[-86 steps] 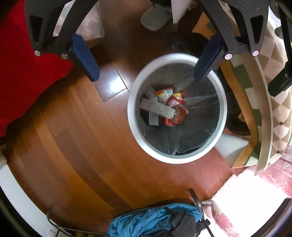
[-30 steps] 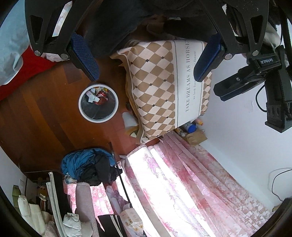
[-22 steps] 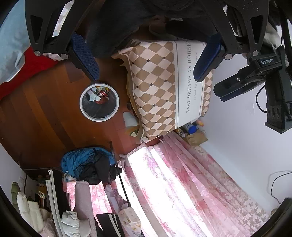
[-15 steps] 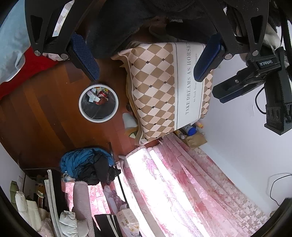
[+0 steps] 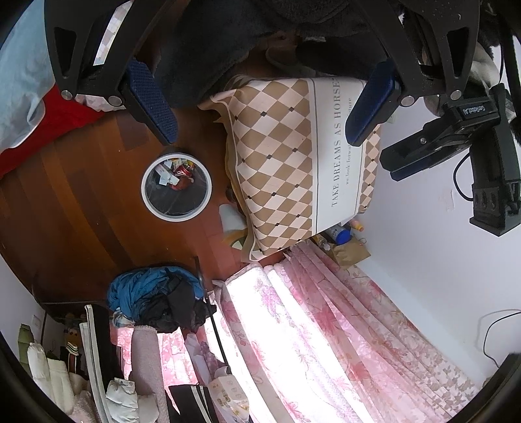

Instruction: Collect trash

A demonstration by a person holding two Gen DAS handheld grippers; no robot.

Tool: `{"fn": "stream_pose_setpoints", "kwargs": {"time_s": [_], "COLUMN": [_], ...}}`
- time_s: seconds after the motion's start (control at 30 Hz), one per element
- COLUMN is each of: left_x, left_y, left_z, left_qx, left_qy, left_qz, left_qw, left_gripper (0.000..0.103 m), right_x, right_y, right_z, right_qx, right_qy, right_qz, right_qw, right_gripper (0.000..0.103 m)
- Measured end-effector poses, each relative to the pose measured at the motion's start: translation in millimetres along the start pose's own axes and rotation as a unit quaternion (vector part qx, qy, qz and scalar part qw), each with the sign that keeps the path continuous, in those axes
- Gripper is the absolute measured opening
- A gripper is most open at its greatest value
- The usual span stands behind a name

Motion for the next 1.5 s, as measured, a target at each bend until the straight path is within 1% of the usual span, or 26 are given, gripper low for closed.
{"fn": "stream_pose_setpoints", "kwargs": {"time_s": [0.23, 1.5], "left_x": [1, 2], "left_y": [-2, -5], "left_z": [0, 3], "left_qx": [-0.004, -0.006], "left_qy": [-0.007, -0.014], "left_qz": [0.0, 0.003], "left_qw": [1.0, 0.9999], "left_gripper": [0.103, 0.103], "right_x": [-1, -12], "right_y": [-2, -8], "right_z": [-1, -8], "right_qx": [-0.001, -0.008], "right_qy": [0.0, 0.002], "right_qz": [0.0, 0.003], "right_qw": [1.0, 1.0], "right_gripper": [0.103, 0.103]}}
Point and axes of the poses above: each gripper's, at about its wrist camera, not at the fingertips, and z roughly against the way its jaws point, x to its right, y to its top, the point moved 3 cm from there along -z, roughly the way its jaws point, and after that the axes turned 13 degrees about z, right-handed, at the moved point
